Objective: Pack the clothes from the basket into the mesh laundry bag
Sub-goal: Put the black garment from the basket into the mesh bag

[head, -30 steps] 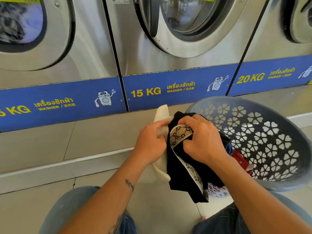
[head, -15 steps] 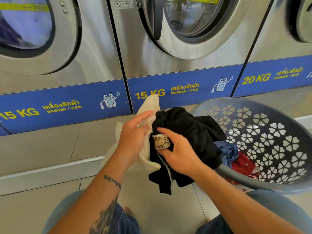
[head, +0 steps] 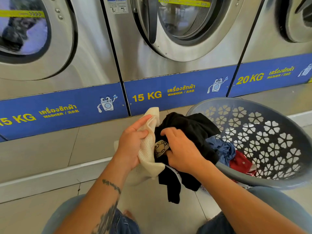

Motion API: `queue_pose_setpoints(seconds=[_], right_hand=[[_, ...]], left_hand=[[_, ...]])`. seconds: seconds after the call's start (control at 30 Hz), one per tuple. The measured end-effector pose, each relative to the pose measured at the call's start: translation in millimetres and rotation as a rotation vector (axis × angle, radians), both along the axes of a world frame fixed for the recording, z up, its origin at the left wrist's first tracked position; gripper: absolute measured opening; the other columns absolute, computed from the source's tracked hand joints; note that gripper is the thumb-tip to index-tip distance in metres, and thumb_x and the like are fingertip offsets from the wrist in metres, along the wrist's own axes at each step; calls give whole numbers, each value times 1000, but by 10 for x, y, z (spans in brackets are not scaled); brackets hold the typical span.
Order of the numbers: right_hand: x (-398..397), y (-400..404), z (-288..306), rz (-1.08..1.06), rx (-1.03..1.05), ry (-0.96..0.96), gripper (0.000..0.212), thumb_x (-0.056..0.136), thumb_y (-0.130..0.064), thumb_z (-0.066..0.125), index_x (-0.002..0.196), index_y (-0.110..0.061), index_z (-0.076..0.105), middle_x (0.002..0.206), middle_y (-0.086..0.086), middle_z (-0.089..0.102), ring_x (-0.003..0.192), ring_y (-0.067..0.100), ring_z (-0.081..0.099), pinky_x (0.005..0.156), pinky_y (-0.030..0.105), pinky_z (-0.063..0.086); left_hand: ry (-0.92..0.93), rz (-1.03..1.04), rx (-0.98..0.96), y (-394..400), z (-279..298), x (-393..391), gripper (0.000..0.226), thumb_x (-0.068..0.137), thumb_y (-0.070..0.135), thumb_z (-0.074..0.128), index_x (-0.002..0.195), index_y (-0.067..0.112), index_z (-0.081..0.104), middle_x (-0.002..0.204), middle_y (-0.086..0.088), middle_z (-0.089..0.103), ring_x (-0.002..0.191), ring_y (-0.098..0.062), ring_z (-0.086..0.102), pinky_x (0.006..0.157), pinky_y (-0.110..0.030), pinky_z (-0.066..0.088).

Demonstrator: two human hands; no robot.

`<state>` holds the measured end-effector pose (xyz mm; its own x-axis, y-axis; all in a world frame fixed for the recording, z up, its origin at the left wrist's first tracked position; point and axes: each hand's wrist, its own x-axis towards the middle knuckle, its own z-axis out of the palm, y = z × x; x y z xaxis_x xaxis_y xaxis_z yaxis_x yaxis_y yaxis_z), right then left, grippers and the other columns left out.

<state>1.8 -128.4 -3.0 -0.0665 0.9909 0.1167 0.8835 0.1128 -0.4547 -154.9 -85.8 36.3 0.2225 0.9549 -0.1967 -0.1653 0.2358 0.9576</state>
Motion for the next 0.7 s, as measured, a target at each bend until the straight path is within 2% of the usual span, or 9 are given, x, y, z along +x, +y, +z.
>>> queue_pose_setpoints(seconds=[0.07,0.13,0.2,0.27,0.33,0.43,0.5,0.57,0.7], right_hand=[[26,-8,15,-97,97,-285,81,69,-24,66,144,-18,34,154,9,29,132,31,35,95,41,47],[63,6,5,-186,68,-502,96,63,-42,61,150,-18,28,162,17,15,143,38,21,109,51,25],[145,21,-35,-218,-11,-575,92,63,-51,55,147,-22,33,163,18,14,149,43,6,114,62,5],[225,44,-60,-205,-64,-557,78,65,-49,59,137,-25,43,153,14,28,144,44,15,113,63,12],[255,70,-45,-195,-53,-520,67,65,-42,63,129,-25,51,137,8,40,129,39,33,100,51,34],[236,82,28,-193,38,-402,59,67,-30,64,124,-23,53,118,3,50,107,32,47,79,39,45],[210,58,88,-177,90,-240,54,69,-24,64,122,-23,53,112,2,54,100,30,54,70,38,50],[163,20,164,-167,142,-39,48,71,-19,65,117,-24,55,109,0,58,95,28,59,71,40,53],[-13,-34,260,-211,139,358,41,72,-8,66,104,-29,52,94,-8,64,85,17,61,71,36,54]], left_hand=[[-44,-27,-19,-14,-23,56,49,94,-2,46,115,35,72,126,-5,66,95,-25,67,71,-36,55],[-87,-38,-34,-20,-5,84,49,95,-1,46,117,34,71,123,-4,68,87,-22,67,64,-33,54],[-109,-56,-32,-24,21,85,48,96,0,46,120,33,69,122,-1,68,87,-21,65,62,-31,53],[-104,-70,-27,-13,9,87,47,96,1,46,121,34,69,124,1,66,94,-24,65,65,-32,53],[-73,-60,-23,1,-45,92,49,94,0,47,117,37,71,126,-1,65,103,-28,64,71,-36,55],[92,16,31,17,-112,105,52,91,0,50,109,43,73,133,0,61,104,-23,64,89,-40,56],[224,55,84,8,-123,108,51,91,1,52,115,42,70,133,8,56,84,-4,60,75,-19,56],[272,66,112,5,-138,100,49,93,2,52,121,39,67,130,8,55,77,1,54,61,-12,51],[305,107,32,8,-155,27,47,93,1,50,114,37,71,130,-2,61,99,-21,64,85,-43,58]])
